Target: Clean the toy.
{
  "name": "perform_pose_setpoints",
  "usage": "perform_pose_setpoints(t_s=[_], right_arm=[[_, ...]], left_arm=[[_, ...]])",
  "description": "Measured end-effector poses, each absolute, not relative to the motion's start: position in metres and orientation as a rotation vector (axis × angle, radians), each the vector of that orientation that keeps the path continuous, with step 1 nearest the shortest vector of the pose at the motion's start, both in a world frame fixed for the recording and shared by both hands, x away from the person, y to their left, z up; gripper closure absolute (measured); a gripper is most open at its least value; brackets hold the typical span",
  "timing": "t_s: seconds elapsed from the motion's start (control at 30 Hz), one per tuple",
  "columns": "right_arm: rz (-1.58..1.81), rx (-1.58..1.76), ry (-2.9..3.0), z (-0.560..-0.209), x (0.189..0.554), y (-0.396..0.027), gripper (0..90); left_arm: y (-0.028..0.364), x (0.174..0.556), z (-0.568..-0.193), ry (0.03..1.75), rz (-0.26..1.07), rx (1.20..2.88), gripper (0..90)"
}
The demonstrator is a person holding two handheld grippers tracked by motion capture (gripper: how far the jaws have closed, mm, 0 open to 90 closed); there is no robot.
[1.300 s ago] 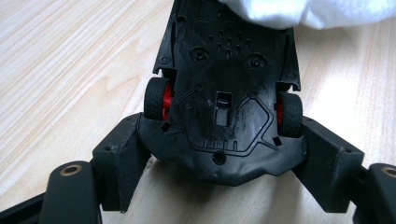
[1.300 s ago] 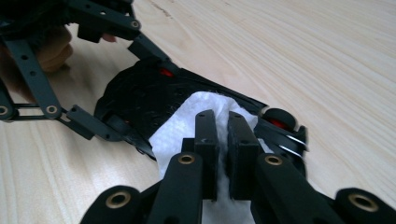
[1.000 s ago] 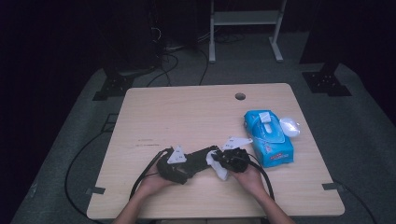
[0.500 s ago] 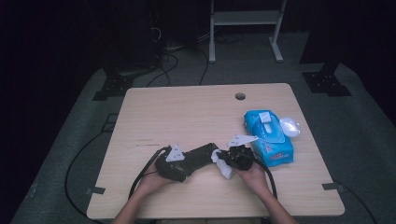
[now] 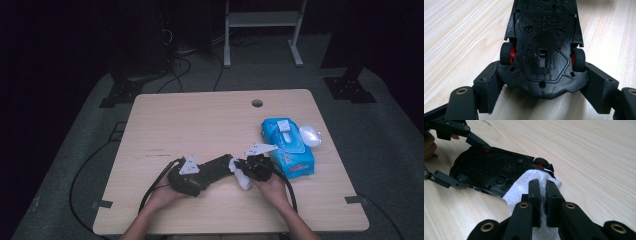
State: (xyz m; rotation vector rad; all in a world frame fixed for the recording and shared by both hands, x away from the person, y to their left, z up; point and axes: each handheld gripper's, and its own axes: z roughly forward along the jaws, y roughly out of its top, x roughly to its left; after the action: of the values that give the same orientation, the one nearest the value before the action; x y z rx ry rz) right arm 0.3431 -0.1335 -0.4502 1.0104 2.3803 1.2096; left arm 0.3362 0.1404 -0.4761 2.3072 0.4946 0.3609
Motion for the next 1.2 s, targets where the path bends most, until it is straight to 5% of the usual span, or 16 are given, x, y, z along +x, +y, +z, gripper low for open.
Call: perform_pose_setpoints(t_s=[0.63, 0.83, 1.0, 1.2], right_arm=[[1.243, 0.890, 2.387, -0.448, 0.343, -0.114, 83.9], [1.244, 1.038, 2.314, -0.448, 0.353, -0.137, 83.9], [1.235, 0.877, 2.370, -0.448, 0.344, -0.110, 83.8], [1.287, 1.073, 2.307, -0.449, 0.356, -0.137, 83.9]], left_arm=[[0.133, 0.327, -0.476, 0.398, 0.323, 2.323, 24.0], [0.131, 0.327, -0.477, 0.389, 0.316, 2.317, 24.0], [0.130, 0.325, -0.476, 0.383, 0.314, 2.318, 24.0], [0.130, 0.325, -0.477, 0.377, 0.317, 2.319, 23.9]])
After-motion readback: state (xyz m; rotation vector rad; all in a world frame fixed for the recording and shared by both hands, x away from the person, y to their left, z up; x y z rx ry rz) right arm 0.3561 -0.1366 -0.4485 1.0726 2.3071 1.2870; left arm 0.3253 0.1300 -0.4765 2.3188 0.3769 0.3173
